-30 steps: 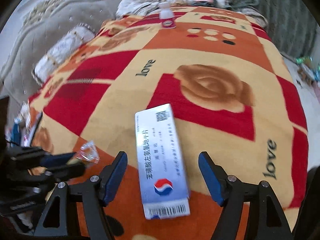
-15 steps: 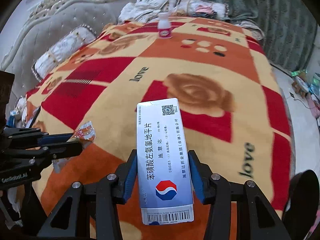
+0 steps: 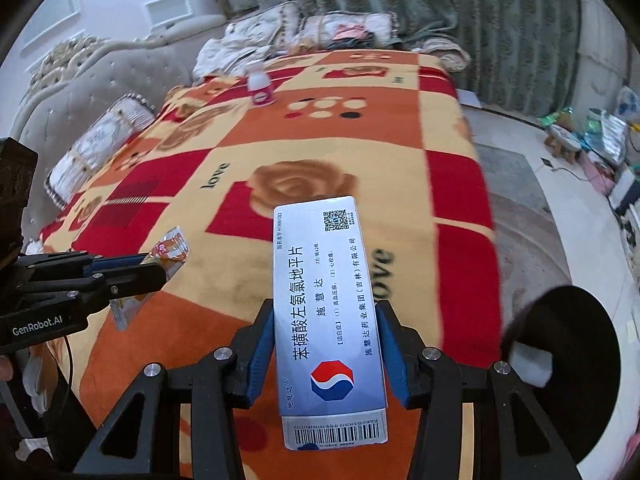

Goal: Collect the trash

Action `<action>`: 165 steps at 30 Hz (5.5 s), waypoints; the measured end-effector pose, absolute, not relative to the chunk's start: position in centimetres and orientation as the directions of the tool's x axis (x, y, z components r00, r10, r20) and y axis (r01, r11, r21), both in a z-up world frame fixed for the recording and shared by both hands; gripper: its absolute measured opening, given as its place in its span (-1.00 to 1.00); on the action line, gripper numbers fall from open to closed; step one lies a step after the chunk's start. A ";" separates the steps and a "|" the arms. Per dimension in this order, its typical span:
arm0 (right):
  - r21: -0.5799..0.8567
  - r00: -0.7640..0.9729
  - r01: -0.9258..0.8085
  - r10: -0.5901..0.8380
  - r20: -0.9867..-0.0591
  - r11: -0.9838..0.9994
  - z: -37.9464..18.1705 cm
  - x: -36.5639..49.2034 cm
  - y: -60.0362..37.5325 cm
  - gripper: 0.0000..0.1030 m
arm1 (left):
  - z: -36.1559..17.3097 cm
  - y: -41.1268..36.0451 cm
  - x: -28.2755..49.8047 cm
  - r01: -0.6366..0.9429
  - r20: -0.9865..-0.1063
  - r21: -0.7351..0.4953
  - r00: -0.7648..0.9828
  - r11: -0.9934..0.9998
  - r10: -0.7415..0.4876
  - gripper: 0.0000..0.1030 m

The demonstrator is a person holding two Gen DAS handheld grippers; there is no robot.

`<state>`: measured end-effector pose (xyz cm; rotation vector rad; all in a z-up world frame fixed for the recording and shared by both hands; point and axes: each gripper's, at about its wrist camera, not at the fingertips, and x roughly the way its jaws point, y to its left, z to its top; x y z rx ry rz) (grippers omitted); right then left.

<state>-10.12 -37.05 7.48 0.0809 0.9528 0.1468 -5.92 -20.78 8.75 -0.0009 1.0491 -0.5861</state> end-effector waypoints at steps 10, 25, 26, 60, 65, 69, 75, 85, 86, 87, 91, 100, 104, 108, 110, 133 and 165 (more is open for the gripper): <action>0.143 0.594 0.035 0.094 -0.799 0.989 7.9 -12.6 -42.9 -0.09 | 9.1 -27.0 -6.8 0.548 -0.811 -0.262 0.322 0.795 -0.489 -0.66; 0.167 0.607 0.162 0.035 -0.794 0.972 7.9 -15.6 -49.3 -0.09 | 9.0 -33.3 -7.4 0.620 -0.814 -0.244 0.288 0.746 -0.505 -0.66; 0.168 0.607 0.166 0.034 -0.794 0.972 7.8 -15.6 -49.5 -0.09 | 8.9 -33.4 -7.3 0.620 -0.817 -0.241 0.286 0.747 -0.501 -0.66; 0.215 0.601 0.226 0.037 -0.798 0.950 6.5 -16.7 -52.8 -0.09 | 4.7 -36.4 -7.9 0.674 -0.860 -0.225 0.202 0.704 -0.469 -0.64; 0.213 0.610 0.240 0.024 -0.792 0.947 7.0 -17.1 -53.5 -0.09 | 6.2 -38.0 -7.5 0.676 -0.845 -0.255 0.192 0.691 -0.499 -0.64; 0.216 0.615 0.261 0.010 -0.788 0.941 7.2 -17.5 -54.5 -0.09 | 6.8 -39.8 -7.6 0.686 -0.838 -0.263 0.185 0.678 -0.513 -0.65; 0.242 0.613 0.317 -0.003 -0.790 0.917 6.6 -17.8 -56.7 -0.09 | 7.1 -43.6 -7.7 0.699 -0.820 -0.315 0.139 0.642 -0.555 -0.63; 0.269 0.610 0.420 -0.050 -0.791 0.866 5.8 -18.7 -59.9 0.33 | 7.1 -45.3 -7.2 0.670 -0.785 -0.394 0.111 0.629 -0.610 -0.11; 0.268 0.609 0.419 -0.050 -0.792 0.868 5.7 -19.0 -59.8 0.33 | 7.1 -45.0 -7.2 0.668 -0.790 -0.379 0.127 0.640 -0.600 -0.11; 0.268 0.609 0.418 -0.049 -0.792 0.868 5.7 -19.2 -59.7 0.33 | 7.1 -44.9 -7.4 0.668 -0.792 -0.370 0.138 0.646 -0.595 -0.11; 0.250 0.622 0.404 -0.064 -0.780 0.880 6.1 -19.9 -58.5 0.33 | 8.2 -43.7 -8.2 0.678 -0.794 -0.283 0.231 0.678 -0.563 -0.11; 0.125 0.682 0.413 -0.215 -0.699 0.902 10.0 -21.4 -55.4 0.33 | 10.8 -41.0 -10.6 0.679 -0.748 -0.174 0.380 0.713 -0.544 -0.11; 0.102 0.703 0.418 -0.250 -0.665 0.903 11.4 -21.9 -54.2 0.33 | 11.9 -39.7 -11.6 0.681 -0.712 -0.143 0.434 0.718 -0.553 -0.11; 0.085 0.716 0.426 -0.278 -0.640 0.901 12.5 -22.4 -53.1 0.33 | 12.8 -38.5 -12.0 0.680 -0.684 -0.142 0.458 0.720 -0.568 -0.11; 0.080 0.722 0.429 -0.289 -0.629 0.900 13.0 -22.5 -52.6 0.33 | 13.3 -38.0 -12.1 0.677 -0.672 -0.136 0.474 0.723 -0.570 -0.11; 0.026 0.736 0.409 -0.313 -0.601 0.912 14.7 -22.3 -49.7 0.41 | 14.2 -36.2 -12.5 0.668 -0.625 -0.132 0.517 0.732 -0.585 -0.11; 0.039 0.725 0.412 -0.302 -0.619 0.911 13.9 -22.3 -50.1 0.45 | 13.5 -36.8 -12.2 0.671 -0.643 -0.136 0.500 0.729 -0.580 -0.11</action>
